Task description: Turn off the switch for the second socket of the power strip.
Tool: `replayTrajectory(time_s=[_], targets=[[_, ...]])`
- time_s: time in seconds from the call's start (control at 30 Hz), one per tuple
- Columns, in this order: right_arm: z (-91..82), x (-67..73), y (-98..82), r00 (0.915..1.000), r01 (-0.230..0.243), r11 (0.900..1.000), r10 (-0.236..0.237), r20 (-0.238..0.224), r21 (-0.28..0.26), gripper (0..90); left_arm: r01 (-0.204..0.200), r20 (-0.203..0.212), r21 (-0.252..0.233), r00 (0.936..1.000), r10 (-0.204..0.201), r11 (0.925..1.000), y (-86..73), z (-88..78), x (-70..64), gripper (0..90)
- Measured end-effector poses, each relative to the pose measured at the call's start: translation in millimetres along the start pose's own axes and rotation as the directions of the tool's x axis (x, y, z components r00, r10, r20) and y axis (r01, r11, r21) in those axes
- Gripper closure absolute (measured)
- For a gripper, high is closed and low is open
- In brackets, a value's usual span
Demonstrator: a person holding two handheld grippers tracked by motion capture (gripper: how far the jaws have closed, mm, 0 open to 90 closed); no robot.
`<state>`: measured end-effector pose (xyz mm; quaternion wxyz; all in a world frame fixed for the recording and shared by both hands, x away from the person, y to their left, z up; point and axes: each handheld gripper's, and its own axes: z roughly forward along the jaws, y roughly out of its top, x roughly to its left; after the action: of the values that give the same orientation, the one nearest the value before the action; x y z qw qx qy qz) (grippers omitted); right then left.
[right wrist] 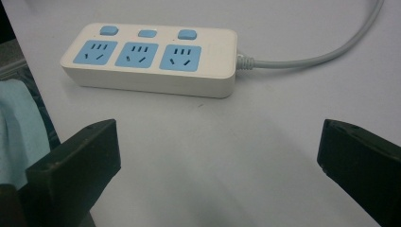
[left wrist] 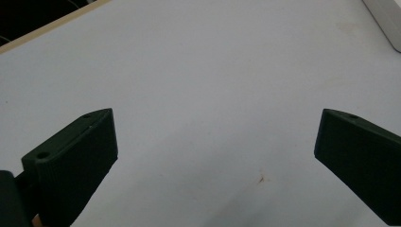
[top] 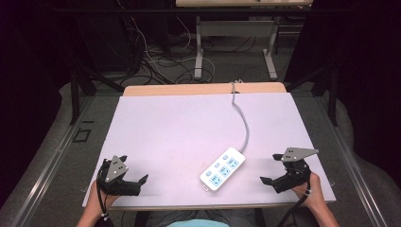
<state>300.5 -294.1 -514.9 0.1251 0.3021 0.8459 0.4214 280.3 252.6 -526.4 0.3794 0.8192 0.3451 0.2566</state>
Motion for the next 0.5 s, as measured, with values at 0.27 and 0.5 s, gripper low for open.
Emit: replayTrajectory(time_s=[0.27, 0.5], targets=[[0.9, 0.4, -0.4, 0.9999, -0.011, 1.000, 0.011, 0.005, 0.000, 0.0, -0.008, -0.008, 0.004, 0.9999, 0.008, 1.0000, -0.3, 1.4, 0.4, 0.2], [2.4, 0.2, 0.4, 1.0000, -0.003, 1.000, 0.003, 0.009, 0.006, 0.0, 0.001, 0.001, 0.002, 1.0000, -0.001, 1.0000, -0.8, 0.5, 1.1, 0.3]])
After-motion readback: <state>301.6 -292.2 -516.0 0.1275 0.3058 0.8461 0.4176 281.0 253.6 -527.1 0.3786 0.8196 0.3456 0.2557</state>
